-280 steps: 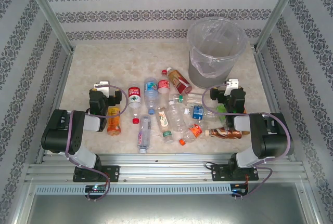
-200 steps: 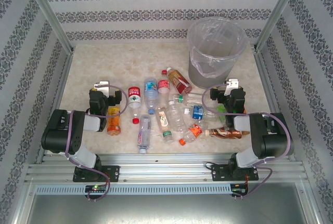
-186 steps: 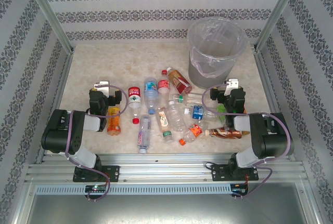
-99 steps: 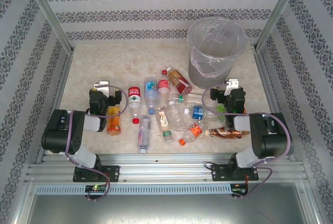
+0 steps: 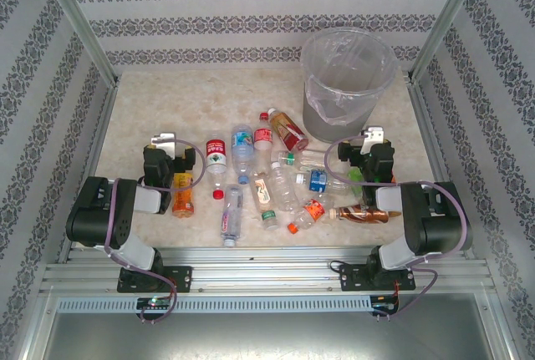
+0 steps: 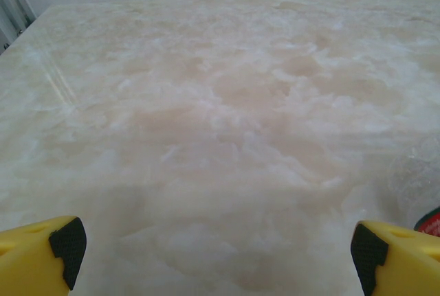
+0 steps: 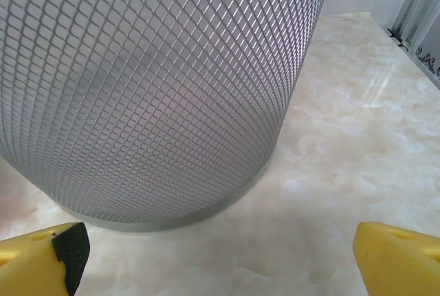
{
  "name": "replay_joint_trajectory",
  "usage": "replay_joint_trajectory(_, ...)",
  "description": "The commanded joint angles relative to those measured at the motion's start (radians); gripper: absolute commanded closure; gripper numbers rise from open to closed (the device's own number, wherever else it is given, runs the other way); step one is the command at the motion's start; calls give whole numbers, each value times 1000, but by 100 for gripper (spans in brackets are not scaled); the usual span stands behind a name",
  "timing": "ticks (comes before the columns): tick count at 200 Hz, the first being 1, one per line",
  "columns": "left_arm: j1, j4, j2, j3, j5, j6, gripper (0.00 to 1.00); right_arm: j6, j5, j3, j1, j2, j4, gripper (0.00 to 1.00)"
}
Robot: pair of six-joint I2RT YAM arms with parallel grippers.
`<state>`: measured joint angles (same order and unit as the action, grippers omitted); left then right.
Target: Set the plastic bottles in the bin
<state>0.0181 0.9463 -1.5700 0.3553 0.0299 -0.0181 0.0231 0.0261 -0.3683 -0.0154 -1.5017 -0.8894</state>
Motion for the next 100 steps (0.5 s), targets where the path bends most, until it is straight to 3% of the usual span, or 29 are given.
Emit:
replay_joint_trajectory(1,-5,-41,78,6,13,14,0,12,47,10,-4,78,15,2)
replay_joint_trajectory(48,50,-275,272,56,115,8,0,88,113,71,-11,319,186,2)
replay_joint_trajectory(74,92,-404,361,113,55,123,0,128,160,88,-45,451,318,2)
replay_joint_trajectory(100,183,-651,385,257,38,200,0,175,246,77,-83,623,514,2)
